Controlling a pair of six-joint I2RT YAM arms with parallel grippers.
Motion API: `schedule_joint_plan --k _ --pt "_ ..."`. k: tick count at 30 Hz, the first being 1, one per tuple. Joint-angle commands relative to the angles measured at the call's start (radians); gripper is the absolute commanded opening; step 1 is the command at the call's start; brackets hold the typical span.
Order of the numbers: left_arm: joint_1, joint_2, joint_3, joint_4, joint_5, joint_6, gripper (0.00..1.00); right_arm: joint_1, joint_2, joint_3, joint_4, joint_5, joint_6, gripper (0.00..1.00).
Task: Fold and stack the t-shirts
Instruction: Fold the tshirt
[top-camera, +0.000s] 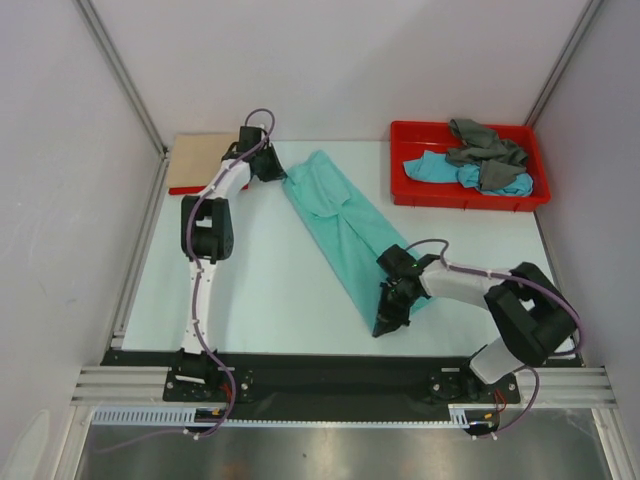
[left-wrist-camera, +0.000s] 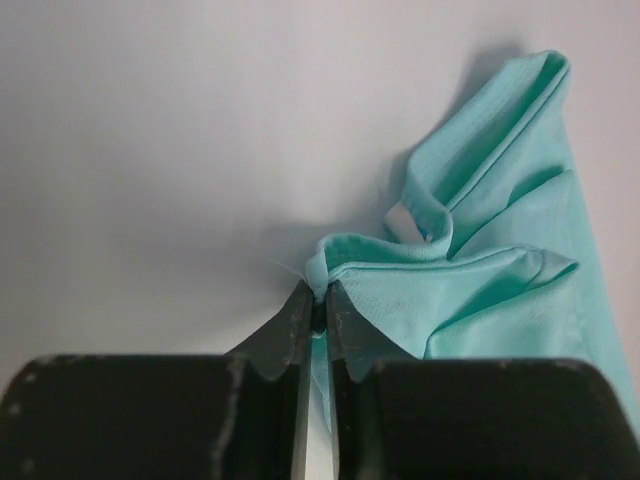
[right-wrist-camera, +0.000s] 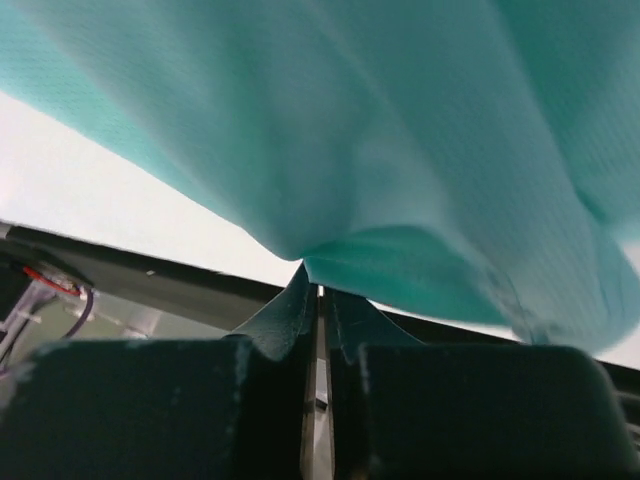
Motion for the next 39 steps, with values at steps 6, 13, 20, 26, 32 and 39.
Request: schedule_joint_plan --k 6,13,20,26,32,39 --pt "0.044 -0.069 0.055 -0.035 0.072 0.168 0.45 0.171 0.172 0.160 0.129 -0.092 0.145 0.19" --pt "0.035 -0.314 0.028 -0.162 0.035 0.191 0.61 0.146 0.061 0.269 -0.080 -0.062 -0.045 0.60" --pt "-0.063 -0.773 -0.551 -0.089 0.073 0.124 0.61 -0.172 -0.142 0.270 -0.245 0.030 -0.258 0.64" --pt "-0.305 -1.065 -1.142 0.167 0.185 -0.147 0.57 -0.514 -0.063 0.319 -0.202 -0.005 -0.453 0.63" --pt "-0.546 -1.112 -1.429 0.423 0.199 -0.442 0.60 -0.697 0.100 0.286 -0.107 -0.100 -0.502 0.61" --pt "-0.569 -1.151 -1.578 0.526 0.132 -0.586 0.63 -0.725 0.163 0.243 -0.092 -0.131 -0.507 0.60"
